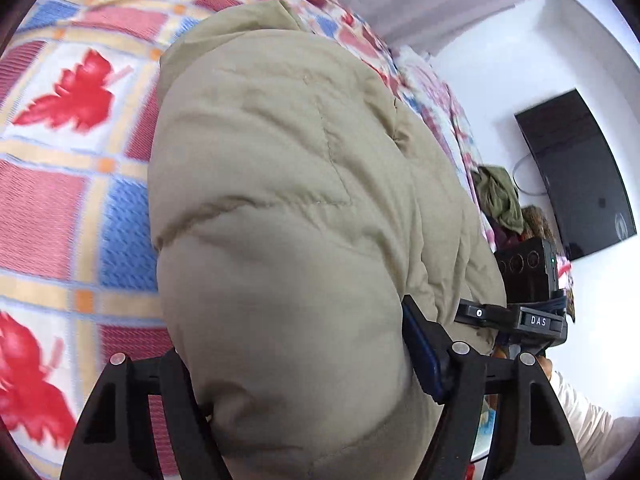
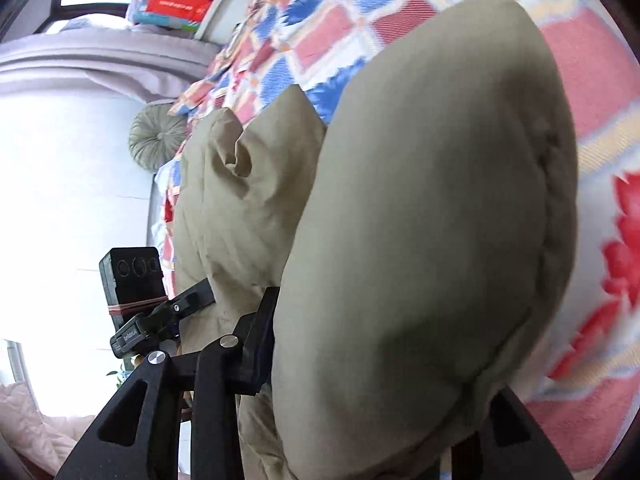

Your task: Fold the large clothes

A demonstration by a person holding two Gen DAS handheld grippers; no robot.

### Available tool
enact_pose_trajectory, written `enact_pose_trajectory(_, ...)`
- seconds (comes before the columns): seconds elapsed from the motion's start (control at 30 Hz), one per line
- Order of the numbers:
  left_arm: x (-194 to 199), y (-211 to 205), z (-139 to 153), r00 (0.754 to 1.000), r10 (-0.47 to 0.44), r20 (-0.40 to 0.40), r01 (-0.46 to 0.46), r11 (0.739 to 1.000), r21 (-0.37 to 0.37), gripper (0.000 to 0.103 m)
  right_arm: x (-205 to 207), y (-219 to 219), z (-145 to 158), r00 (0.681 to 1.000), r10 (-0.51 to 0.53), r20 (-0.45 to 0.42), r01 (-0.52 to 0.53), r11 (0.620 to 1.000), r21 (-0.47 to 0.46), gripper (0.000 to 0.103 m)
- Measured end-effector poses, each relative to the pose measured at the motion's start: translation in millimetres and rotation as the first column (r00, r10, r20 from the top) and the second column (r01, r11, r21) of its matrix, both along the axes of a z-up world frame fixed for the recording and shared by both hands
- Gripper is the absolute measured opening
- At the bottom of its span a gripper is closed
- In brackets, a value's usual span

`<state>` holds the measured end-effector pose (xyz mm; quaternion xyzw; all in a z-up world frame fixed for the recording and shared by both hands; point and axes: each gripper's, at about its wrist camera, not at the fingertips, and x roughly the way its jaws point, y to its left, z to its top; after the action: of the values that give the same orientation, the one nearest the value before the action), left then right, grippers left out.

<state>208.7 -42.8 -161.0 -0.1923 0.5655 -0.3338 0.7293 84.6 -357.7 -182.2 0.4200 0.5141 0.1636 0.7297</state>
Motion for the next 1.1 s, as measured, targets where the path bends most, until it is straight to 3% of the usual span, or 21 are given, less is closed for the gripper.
enact_pose_trajectory(0.33, 80, 100, -17, 0.99, 0.125, 0.058, -0.129, 0.99, 0.064, 0.075, 97, 79, -20, 0.995, 0.079, 0.066, -0.08, 0.997, 0.022, 0.04)
enact_pose_trajectory(0.57, 96, 135, -70, 0.983, 0.179, 0.039, -0.183, 0.969, 0.164, 0.083, 121, 98, -52, 0.996, 0.082, 0.034, -0.08, 0.996, -0.036, 0.04)
enact_pose_trajectory(0.8, 87, 137, -75, 0.981, 0.178, 0.078, -0.191, 0.957, 0.217, 0.086, 112, 85, -78, 0.999, 0.015, -0.043, -0.019, 0.997, -0.08, 0.053)
enact_pose_trajectory(0.93, 79, 132, -71, 0.979, 0.181, 0.096, -0.199, 0.951, 0.238, 0.086, 107, 89, -56, 0.997, -0.005, -0.071, -0.009, 0.981, -0.194, 0.055)
enact_pose_trajectory(1.1, 70, 134, -62, 0.97, 0.214, 0.116, -0.24, 0.924, 0.297, 0.086, 87, 93, -19, 0.999, -0.026, -0.044, 0.005, 0.906, -0.423, 0.056)
